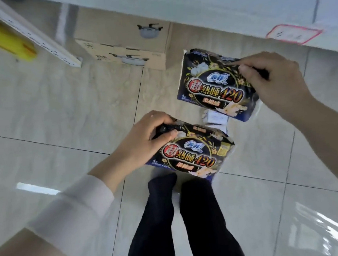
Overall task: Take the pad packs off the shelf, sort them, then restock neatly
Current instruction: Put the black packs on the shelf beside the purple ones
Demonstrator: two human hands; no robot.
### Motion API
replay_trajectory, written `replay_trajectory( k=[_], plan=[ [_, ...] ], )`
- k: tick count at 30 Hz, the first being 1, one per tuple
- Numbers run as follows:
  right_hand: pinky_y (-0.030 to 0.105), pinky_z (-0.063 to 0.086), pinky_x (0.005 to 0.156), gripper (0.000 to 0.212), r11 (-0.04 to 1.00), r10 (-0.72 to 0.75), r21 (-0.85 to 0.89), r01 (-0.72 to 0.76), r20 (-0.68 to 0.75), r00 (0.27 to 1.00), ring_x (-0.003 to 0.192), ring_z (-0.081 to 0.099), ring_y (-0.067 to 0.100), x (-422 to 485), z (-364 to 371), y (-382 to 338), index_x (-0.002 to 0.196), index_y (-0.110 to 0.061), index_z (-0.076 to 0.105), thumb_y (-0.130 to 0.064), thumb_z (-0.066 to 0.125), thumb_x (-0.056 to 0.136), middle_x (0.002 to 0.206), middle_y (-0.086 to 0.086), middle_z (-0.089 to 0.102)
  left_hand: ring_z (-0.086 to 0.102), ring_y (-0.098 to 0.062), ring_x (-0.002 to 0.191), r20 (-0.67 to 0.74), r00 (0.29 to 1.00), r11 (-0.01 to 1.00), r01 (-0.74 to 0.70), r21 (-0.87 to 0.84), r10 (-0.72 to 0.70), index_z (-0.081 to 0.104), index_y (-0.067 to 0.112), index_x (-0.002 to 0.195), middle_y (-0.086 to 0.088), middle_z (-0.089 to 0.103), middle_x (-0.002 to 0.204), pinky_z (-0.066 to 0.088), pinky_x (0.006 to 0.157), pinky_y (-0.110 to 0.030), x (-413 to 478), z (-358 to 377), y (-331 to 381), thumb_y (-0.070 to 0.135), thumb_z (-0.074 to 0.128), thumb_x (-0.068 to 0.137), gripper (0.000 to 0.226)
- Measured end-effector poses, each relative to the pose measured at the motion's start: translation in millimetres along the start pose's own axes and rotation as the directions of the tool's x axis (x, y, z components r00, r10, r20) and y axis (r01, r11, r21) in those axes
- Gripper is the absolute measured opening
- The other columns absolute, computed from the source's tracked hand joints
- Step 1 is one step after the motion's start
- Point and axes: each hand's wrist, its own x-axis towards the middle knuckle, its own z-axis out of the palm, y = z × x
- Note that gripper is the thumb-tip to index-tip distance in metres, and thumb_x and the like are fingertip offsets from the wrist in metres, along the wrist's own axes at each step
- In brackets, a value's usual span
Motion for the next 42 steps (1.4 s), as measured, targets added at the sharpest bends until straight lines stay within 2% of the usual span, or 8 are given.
replay_trajectory(
  k=[8, 12, 18, 22, 28, 33, 37, 42],
  plan=[
    [0.019, 0.031, 0.084, 0.031, 0.996, -0.070, -0.071, 0.061, -0.126, 0.990, 0.100, 0.056, 0.031, -71, -163, -86, 0.104, -0.009, 0.070, -0.025, 0.048, 0.090, 0.104, 0.011, 0.069, 0.055, -0.003, 0.092, -0.077, 0.994, 0.995, -0.070, 0.069, 0.076, 0.053, 0.020, 0.089, 0.000, 0.053, 0.108, 0.048, 0.068, -0.010, -99, -41, 166, 0.019, 0.058, 0.088, 0.005],
    [0.020, 0.032, 0.083, 0.031, 0.997, -0.080, -0.033, 0.075, -0.203, 0.976, 0.096, 0.055, 0.024, -114, -226, -118, 0.102, -0.004, 0.070, -0.022, 0.048, 0.089, 0.101, 0.015, 0.069, 0.058, -0.010, 0.096, -0.108, 0.990, 0.995, -0.085, 0.060, 0.091, 0.053, 0.017, 0.093, -0.001, 0.054, 0.113, 0.055, 0.070, -0.023, -148, -39, 228, 0.020, 0.057, 0.089, 0.007],
    [0.004, 0.031, 0.082, 0.030, 0.993, -0.118, -0.019, 0.117, -0.297, 0.948, 0.092, 0.051, 0.007, -159, -313, -160, 0.099, -0.001, 0.069, -0.022, 0.049, 0.091, 0.100, 0.013, 0.068, 0.060, -0.006, 0.090, -0.173, 0.972, 0.986, -0.166, -0.011, 0.162, 0.053, 0.021, 0.088, 0.003, 0.058, 0.107, 0.053, 0.067, -0.018, -183, -42, 308, 0.019, 0.058, 0.088, 0.005],
    [-0.005, 0.026, 0.080, 0.026, 0.989, -0.143, -0.030, 0.143, -0.410, 0.901, 0.093, 0.049, 0.010, -168, -364, -192, 0.098, -0.001, 0.070, -0.017, 0.051, 0.089, 0.097, 0.011, 0.067, 0.061, 0.006, 0.078, -0.197, 0.955, 0.972, -0.233, -0.032, 0.222, 0.055, 0.007, 0.095, 0.002, 0.060, 0.099, 0.052, 0.062, -0.016, -193, -59, 361, 0.014, 0.059, 0.088, 0.011],
    [0.014, 0.032, 0.082, 0.020, 0.987, -0.159, -0.062, 0.149, -0.521, 0.839, 0.096, 0.055, 0.019, -163, -435, -229, 0.098, -0.003, 0.070, -0.013, 0.055, 0.090, 0.099, 0.010, 0.067, 0.059, 0.006, 0.082, -0.216, 0.891, 0.916, -0.392, 0.081, 0.400, 0.056, 0.026, 0.083, 0.017, 0.056, 0.100, 0.053, 0.065, -0.017, -190, -95, 433, 0.015, 0.057, 0.088, 0.013],
    [0.021, 0.034, 0.085, 0.018, 0.978, -0.206, -0.147, 0.148, -0.575, 0.792, 0.099, 0.057, 0.028, -146, -476, -246, 0.099, -0.005, 0.071, -0.014, 0.057, 0.091, 0.101, 0.012, 0.068, 0.062, -0.012, 0.090, -0.189, 0.872, 0.892, -0.442, 0.094, 0.452, 0.056, 0.018, 0.089, 0.005, 0.059, 0.107, 0.056, 0.066, -0.026, -168, -117, 470, 0.018, 0.057, 0.089, 0.000],
    [0.021, 0.034, 0.084, 0.020, 0.977, -0.209, -0.162, 0.137, -0.616, 0.760, 0.099, 0.057, 0.027, -137, -488, -248, 0.100, -0.005, 0.071, -0.015, 0.056, 0.092, 0.101, 0.012, 0.068, 0.059, 0.001, 0.077, -0.168, 0.839, 0.855, -0.499, 0.144, 0.518, 0.053, 0.021, 0.081, 0.009, 0.058, 0.094, 0.045, 0.056, -0.007, -155, -117, 496, 0.014, 0.056, 0.090, 0.012],
    [0.021, 0.035, 0.083, 0.020, 0.981, -0.192, -0.134, 0.138, -0.625, 0.757, 0.097, 0.056, 0.025, -115, -502, -239, 0.098, -0.005, 0.071, -0.016, 0.056, 0.092, 0.100, 0.012, 0.068, 0.059, 0.010, 0.071, -0.148, 0.848, 0.860, -0.492, 0.135, 0.509, 0.053, 0.008, 0.093, 0.007, 0.056, 0.088, 0.044, 0.051, -0.007, -134, -113, 519, 0.015, 0.053, 0.091, 0.008]
  ],
)
